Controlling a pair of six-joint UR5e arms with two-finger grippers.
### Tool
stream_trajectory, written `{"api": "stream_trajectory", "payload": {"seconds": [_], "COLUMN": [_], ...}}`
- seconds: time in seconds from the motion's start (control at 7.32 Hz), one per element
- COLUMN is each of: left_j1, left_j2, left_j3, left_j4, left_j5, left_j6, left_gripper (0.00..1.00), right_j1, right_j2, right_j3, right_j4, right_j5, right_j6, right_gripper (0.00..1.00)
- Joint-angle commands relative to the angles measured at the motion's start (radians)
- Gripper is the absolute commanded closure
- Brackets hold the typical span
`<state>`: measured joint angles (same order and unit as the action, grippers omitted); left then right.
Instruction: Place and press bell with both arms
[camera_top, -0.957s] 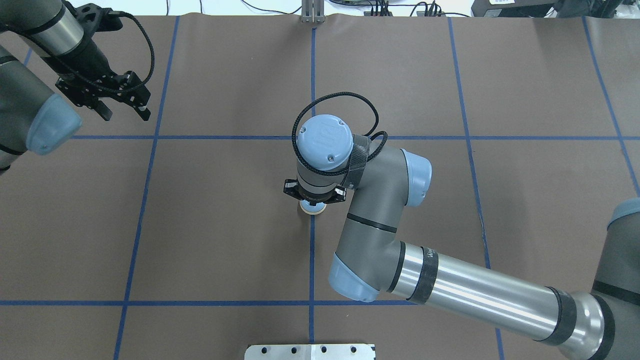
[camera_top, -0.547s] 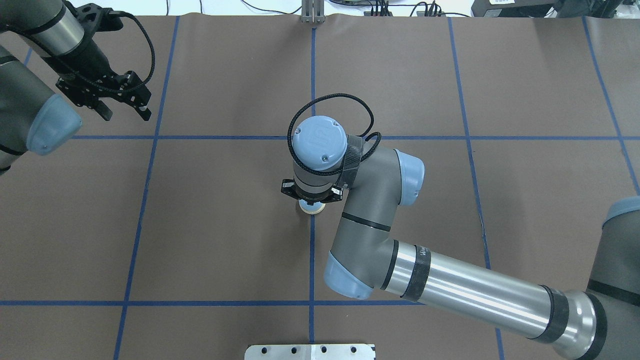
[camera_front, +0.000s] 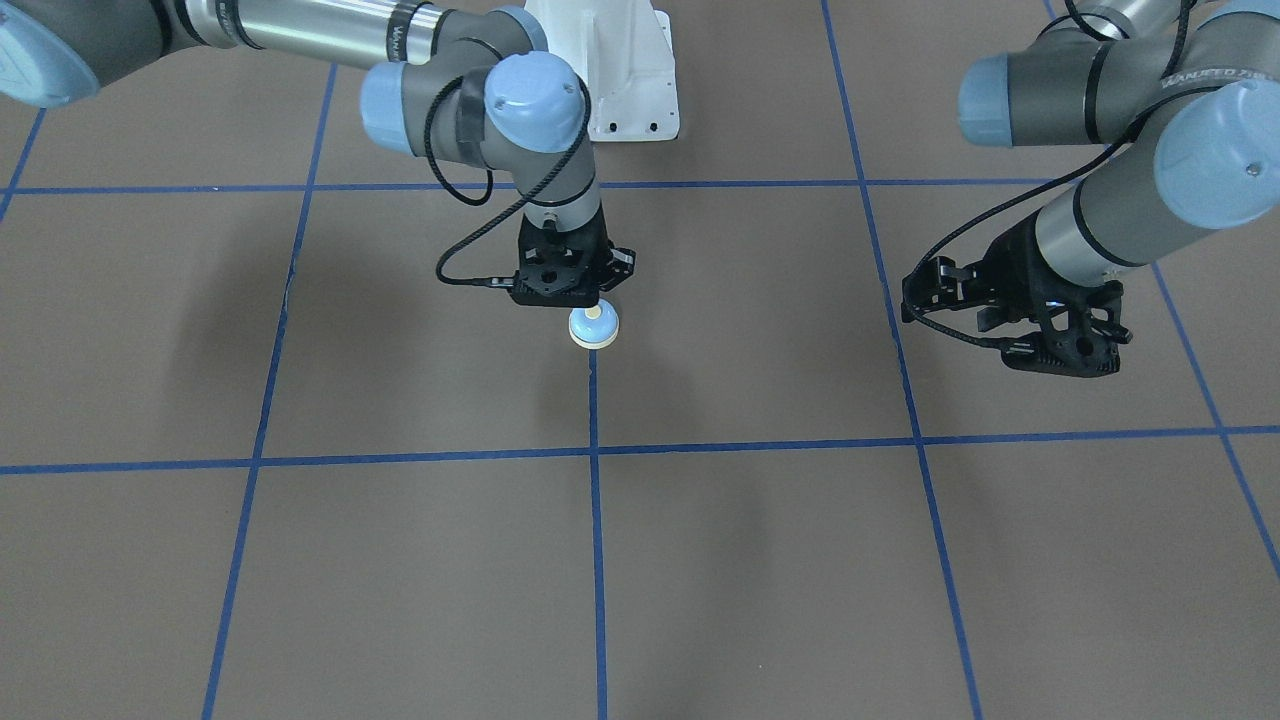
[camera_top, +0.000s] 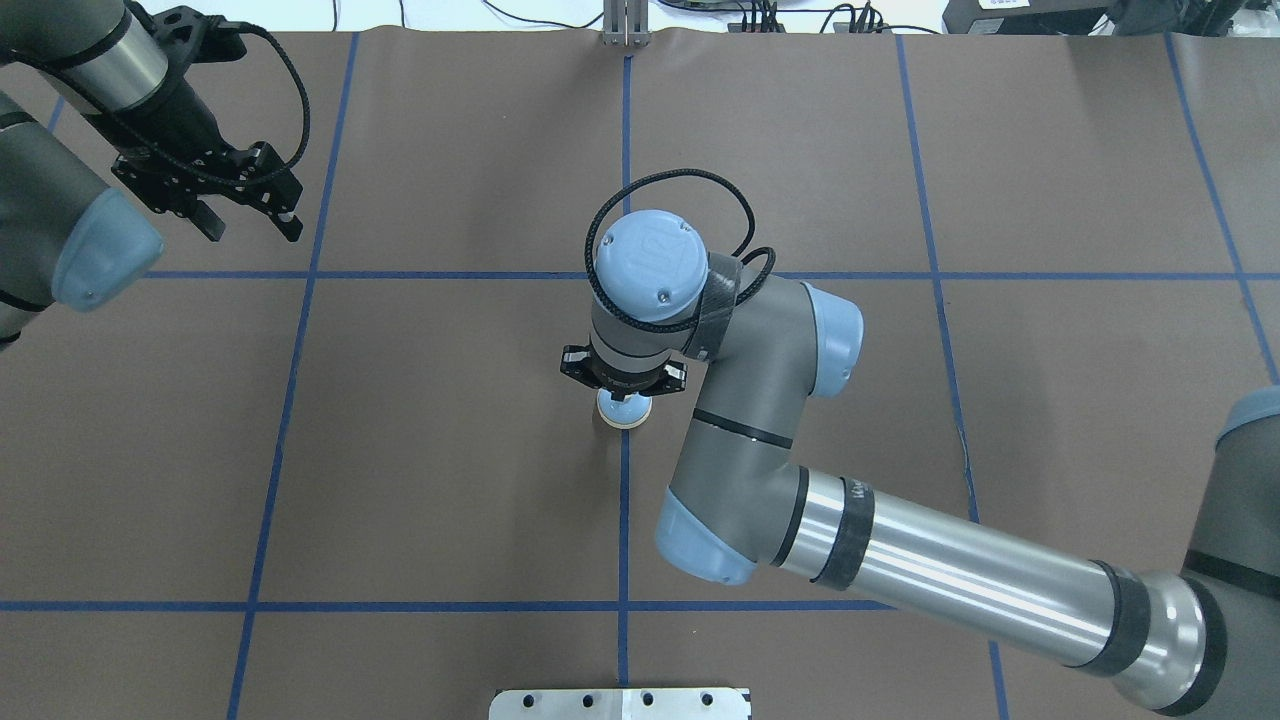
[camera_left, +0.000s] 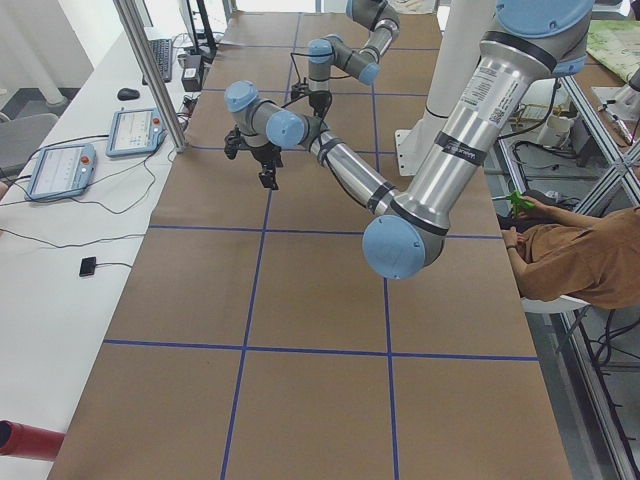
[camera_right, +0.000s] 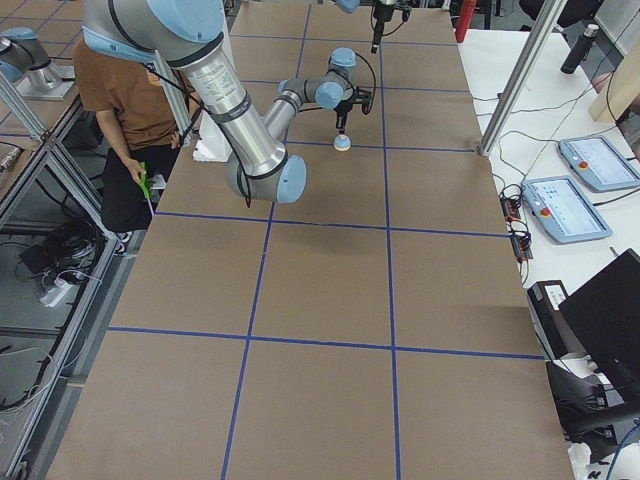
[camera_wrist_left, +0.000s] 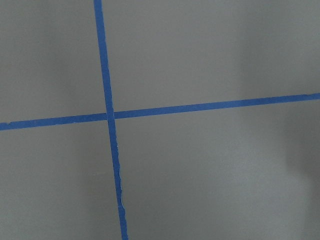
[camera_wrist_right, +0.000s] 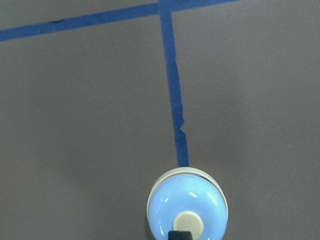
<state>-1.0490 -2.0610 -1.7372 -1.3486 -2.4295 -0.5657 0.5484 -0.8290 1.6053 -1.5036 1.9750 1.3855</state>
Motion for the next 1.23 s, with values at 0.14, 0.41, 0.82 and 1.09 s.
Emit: {"api": "stream_trajectory", "payload": {"seconds": [0.14, 0.41, 0.82, 1.09], "left_j1": [0.0, -0.022, -0.119, -0.251], "left_j2": [0.062, 0.125, 0.296, 0.395], "left_j3": [-0.053, -0.103, -0.154, -0.14], "left_j4": [-0.001, -0.004, -0.009, -0.009], "left_j5": [0.009, 0.012, 0.05, 0.069], "left_j6": [0.003, 0.009, 0.261, 0.5], "left_gripper": [0.12, 0.12, 0.08, 0.01], "right_j1": [0.212, 0.348, 0.667, 0.86], "right_j2": [-0.27, -0.503, -0.744, -0.791], "right_j3": [0.238, 0.335, 0.311, 0.176], "right_j4": [-0.003, 0.003, 0.006, 0.008], "right_j5": [0.155, 0.191, 0.303, 0.41], "right_j6": [-0.142, -0.451, -1.002, -1.307], "right_gripper": [1.0, 1.0, 1.0, 1.0]}}
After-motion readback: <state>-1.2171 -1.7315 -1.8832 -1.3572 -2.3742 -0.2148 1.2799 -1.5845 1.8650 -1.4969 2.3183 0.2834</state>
